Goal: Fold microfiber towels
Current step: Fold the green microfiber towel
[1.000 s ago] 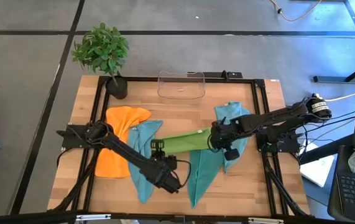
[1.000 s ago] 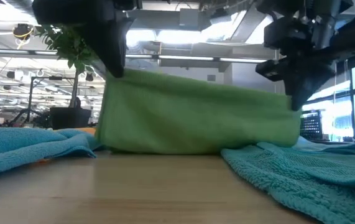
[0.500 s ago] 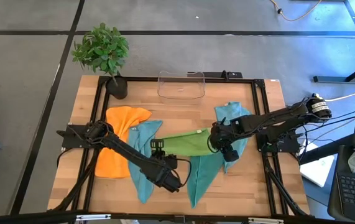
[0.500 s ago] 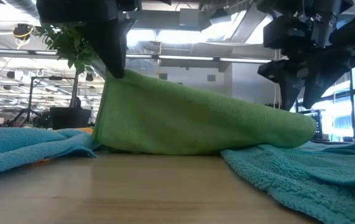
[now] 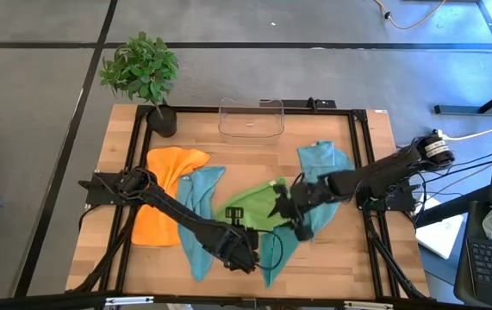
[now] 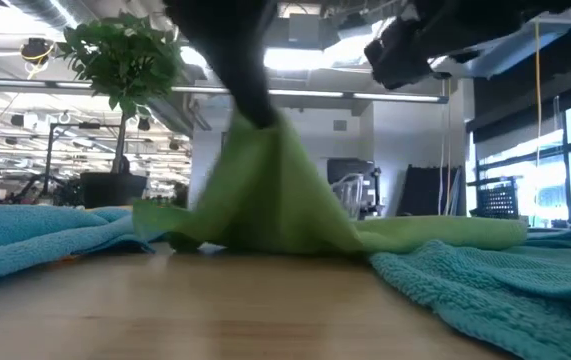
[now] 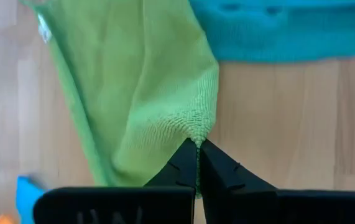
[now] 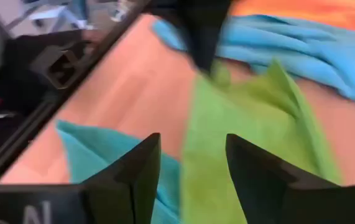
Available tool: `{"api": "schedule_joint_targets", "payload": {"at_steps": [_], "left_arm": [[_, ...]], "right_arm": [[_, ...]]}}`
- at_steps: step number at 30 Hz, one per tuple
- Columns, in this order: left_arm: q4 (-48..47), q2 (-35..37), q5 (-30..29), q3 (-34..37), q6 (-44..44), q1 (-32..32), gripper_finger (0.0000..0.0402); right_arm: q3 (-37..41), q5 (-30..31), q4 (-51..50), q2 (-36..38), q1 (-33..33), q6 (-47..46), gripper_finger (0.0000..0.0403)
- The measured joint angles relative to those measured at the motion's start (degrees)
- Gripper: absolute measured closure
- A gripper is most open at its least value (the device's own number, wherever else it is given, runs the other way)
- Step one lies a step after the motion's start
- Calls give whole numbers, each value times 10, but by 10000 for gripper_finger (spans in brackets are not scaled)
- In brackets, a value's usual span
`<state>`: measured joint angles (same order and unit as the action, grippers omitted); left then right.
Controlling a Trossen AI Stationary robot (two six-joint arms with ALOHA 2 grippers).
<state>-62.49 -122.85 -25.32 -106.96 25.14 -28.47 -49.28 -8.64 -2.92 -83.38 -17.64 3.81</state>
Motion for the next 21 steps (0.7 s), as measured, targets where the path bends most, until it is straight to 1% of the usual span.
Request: {"api": "schedule_joint_targets", "payload": {"at_steps": [2,5,7,9,11,12,14,16,21], "left_arm": [[10,0,0,0,-2,3,401],[0,0,0,0,-2,8,400],[0,0,0,0,-2,9,401],[0,0,0,0,-1,11,401],[1,0,0,0,8,14,399],[1,0,0,0,14,15,399],[1,0,0,0,17,15,399],[2,0,0,0,15,15,401],[2,0,1,0,12,18,398]], "right_arm": [[0,11,31,-25,-24,11,219],[0,64,58,-61,-57,37,219],[1,123,85,-86,-75,63,219],[1,199,130,-107,-88,79,219],[1,249,177,-130,-94,81,219],[1,264,196,-141,-94,80,219],[1,279,223,-163,-93,66,219],[1,281,245,-176,-89,52,219],[1,281,276,-187,-83,5,219]]}}
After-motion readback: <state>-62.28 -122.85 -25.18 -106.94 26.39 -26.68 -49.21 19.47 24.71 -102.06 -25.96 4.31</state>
